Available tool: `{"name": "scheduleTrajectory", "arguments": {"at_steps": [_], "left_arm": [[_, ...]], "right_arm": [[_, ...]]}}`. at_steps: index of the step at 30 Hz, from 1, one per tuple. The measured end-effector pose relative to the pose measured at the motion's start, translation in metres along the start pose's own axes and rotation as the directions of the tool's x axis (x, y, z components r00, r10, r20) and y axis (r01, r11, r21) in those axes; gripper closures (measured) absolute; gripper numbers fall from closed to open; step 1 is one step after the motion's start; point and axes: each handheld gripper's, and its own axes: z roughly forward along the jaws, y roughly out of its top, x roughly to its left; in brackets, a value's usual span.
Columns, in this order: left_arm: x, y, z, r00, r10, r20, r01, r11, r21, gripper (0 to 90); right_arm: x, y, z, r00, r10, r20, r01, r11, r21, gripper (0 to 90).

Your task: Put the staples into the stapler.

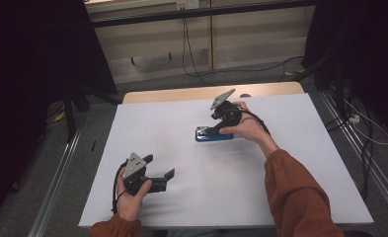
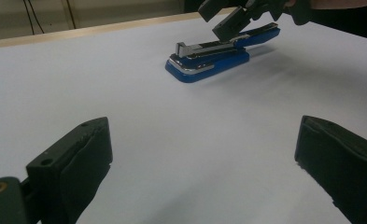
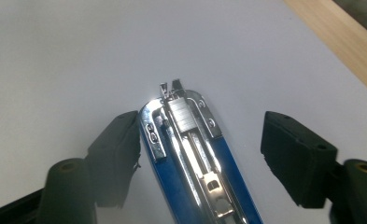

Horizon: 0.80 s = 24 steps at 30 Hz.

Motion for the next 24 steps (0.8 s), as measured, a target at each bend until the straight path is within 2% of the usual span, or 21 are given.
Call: {"name": "scheduleTrajectory", "arguments": {"at_steps": [5, 10, 14, 17, 24], "left_arm": [[0.000, 0.000, 0.000, 1.0000, -0.001, -0.001, 0.001, 1.0000, 0.001, 4.1], [0.001, 0.000, 0.000, 1.0000, 0.004, -0.003, -0.004, 1.0000, 0.004, 4.1], [0.001, -0.001, 0.000, 1.0000, 0.002, -0.003, -0.002, 1.0000, 0.008, 4.1], [0.001, -0.001, 0.001, 0.9999, -0.011, 0.000, 0.011, 0.9999, 0.009, 4.1], [0.003, -0.002, 0.001, 1.0000, -0.009, -0.001, 0.009, 0.9999, 0.011, 4.1]], "right_arm": [[0.001, -0.004, -0.005, 0.9987, 0.044, 0.028, -0.043, 0.999, -0.030, 18.3], [0.004, -0.008, -0.007, 0.9954, 0.088, 0.039, -0.086, 0.995, -0.056, 15.2], [0.007, -0.013, -0.009, 0.9894, 0.139, 0.040, -0.136, 0.988, -0.078, 12.3], [0.009, -0.019, -0.009, 0.9864, 0.157, 0.049, -0.152, 0.985, -0.083, 11.1], [0.011, -0.029, -0.012, 0.9746, 0.211, 0.074, -0.202, 0.973, -0.115, 6.6]]}}
